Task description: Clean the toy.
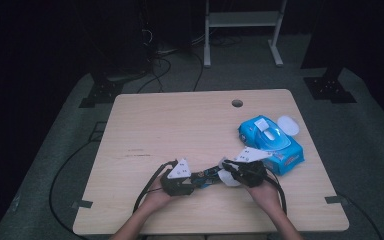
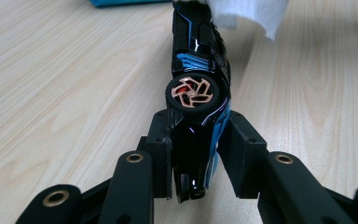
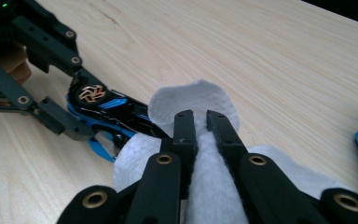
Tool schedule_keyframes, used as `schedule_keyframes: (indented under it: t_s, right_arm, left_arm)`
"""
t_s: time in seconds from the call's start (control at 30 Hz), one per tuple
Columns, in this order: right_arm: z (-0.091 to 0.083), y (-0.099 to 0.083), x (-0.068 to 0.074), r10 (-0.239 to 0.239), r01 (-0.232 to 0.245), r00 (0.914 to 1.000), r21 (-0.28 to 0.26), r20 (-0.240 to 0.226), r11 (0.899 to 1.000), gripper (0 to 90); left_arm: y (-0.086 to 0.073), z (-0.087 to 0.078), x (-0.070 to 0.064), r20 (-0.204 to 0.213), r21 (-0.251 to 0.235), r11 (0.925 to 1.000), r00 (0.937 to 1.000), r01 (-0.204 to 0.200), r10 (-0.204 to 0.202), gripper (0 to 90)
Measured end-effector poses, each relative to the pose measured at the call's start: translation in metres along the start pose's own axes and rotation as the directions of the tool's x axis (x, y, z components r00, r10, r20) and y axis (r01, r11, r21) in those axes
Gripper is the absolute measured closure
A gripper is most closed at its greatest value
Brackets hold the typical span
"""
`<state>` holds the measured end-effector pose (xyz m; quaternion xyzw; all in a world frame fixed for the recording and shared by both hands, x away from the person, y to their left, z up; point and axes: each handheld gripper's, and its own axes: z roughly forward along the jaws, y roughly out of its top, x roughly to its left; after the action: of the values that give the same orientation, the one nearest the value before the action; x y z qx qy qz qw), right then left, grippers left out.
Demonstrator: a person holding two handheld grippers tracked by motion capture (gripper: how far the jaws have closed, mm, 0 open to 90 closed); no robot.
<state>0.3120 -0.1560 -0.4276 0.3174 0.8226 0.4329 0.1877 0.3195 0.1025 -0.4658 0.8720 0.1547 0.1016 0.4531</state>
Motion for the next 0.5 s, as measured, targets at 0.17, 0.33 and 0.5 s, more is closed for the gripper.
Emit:
schedule_keyframes:
  t_s: [0.17, 0.33, 0.5]
  right_arm:
    - [0.0, 0.001, 0.0009, -0.015, 0.015, 0.9999, 0.007, 0.002, 1.0, 81.8]
    - [-0.0025, -0.0008, -0.0055, 0.01, -0.01, 0.9998, 0.007, 0.017, 1.0, 81.8]
    - [0.0005, 0.0012, 0.0033, -0.003, 0.003, 1.0, 0.001, 0.002, 1.0, 81.7]
  left_arm:
    - [0.0003, -0.0002, -0.0004, -0.003, 0.002, 1.0, 1.0, -0.002, 0.002, 65.7]
    - [0.0004, -0.0004, -0.0003, -0.005, 0.005, 1.0, 1.0, -0.008, 0.008, 65.7]
    - [0.0005, -0.0001, -0.0009, -0.005, 0.004, 1.0, 1.0, -0.008, 0.008, 65.8]
